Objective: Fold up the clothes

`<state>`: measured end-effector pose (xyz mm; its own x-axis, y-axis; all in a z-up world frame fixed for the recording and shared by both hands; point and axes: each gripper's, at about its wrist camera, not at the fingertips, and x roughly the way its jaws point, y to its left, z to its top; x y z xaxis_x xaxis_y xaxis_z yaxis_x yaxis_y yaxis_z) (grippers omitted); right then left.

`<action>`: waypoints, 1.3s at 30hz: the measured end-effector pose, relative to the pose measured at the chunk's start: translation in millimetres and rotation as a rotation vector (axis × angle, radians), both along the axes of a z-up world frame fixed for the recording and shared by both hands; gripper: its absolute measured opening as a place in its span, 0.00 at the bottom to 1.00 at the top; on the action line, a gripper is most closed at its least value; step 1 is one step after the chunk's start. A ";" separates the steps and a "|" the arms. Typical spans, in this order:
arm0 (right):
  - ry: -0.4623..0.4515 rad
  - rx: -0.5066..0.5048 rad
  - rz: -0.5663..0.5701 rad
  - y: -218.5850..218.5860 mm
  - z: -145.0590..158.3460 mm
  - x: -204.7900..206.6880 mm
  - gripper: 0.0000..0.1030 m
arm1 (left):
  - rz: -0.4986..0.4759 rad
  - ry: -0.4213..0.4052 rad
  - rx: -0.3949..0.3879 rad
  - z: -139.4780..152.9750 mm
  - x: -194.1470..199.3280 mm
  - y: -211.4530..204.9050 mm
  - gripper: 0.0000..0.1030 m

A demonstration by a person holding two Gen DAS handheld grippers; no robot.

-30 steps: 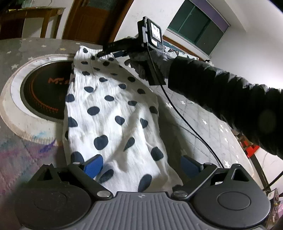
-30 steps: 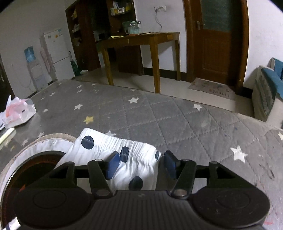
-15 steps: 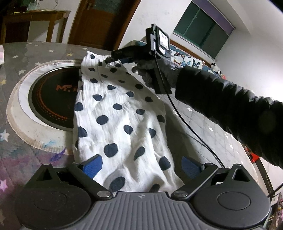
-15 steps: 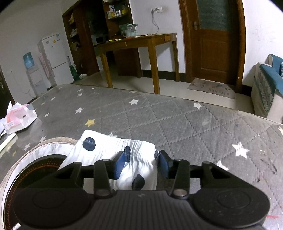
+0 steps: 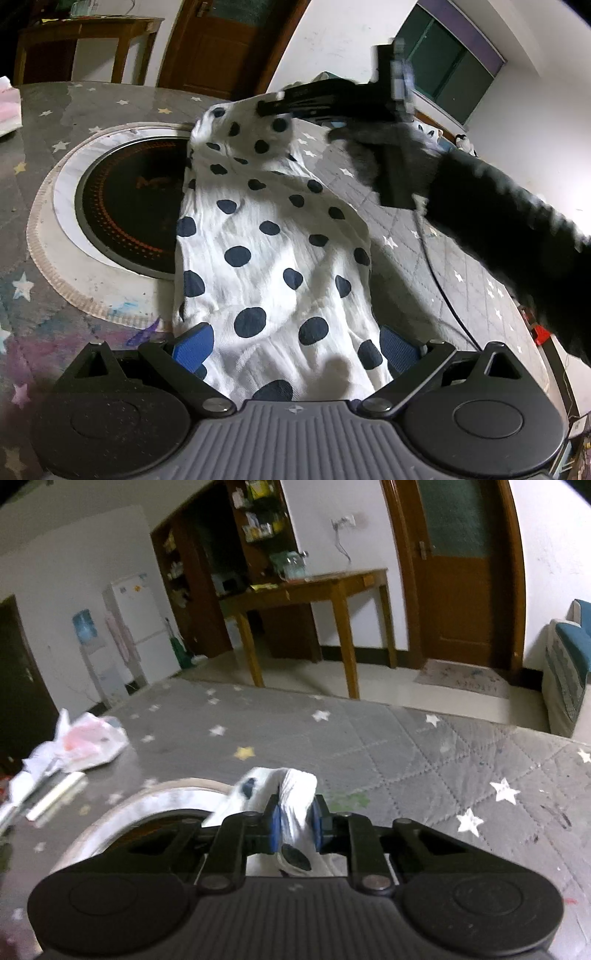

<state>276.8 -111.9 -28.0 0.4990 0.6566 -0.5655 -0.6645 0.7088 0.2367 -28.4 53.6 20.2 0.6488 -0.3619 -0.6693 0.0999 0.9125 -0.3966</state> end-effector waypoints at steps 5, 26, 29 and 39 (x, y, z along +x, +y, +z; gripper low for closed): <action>-0.006 0.039 0.048 -14.4 29.4 -44.6 0.15 | 0.025 -0.021 -0.006 5.0 -7.1 7.1 1.00; 0.087 0.130 0.308 -52.6 53.3 -259.4 0.15 | 0.263 -0.092 0.061 23.2 -45.4 75.6 1.00; 0.091 0.141 0.361 -63.2 53.0 -280.0 0.15 | 0.277 -0.104 0.061 25.6 -47.4 80.5 1.00; 0.024 -0.065 0.557 -77.4 19.8 -340.6 0.27 | 0.255 -0.119 0.063 29.4 -41.6 75.3 1.00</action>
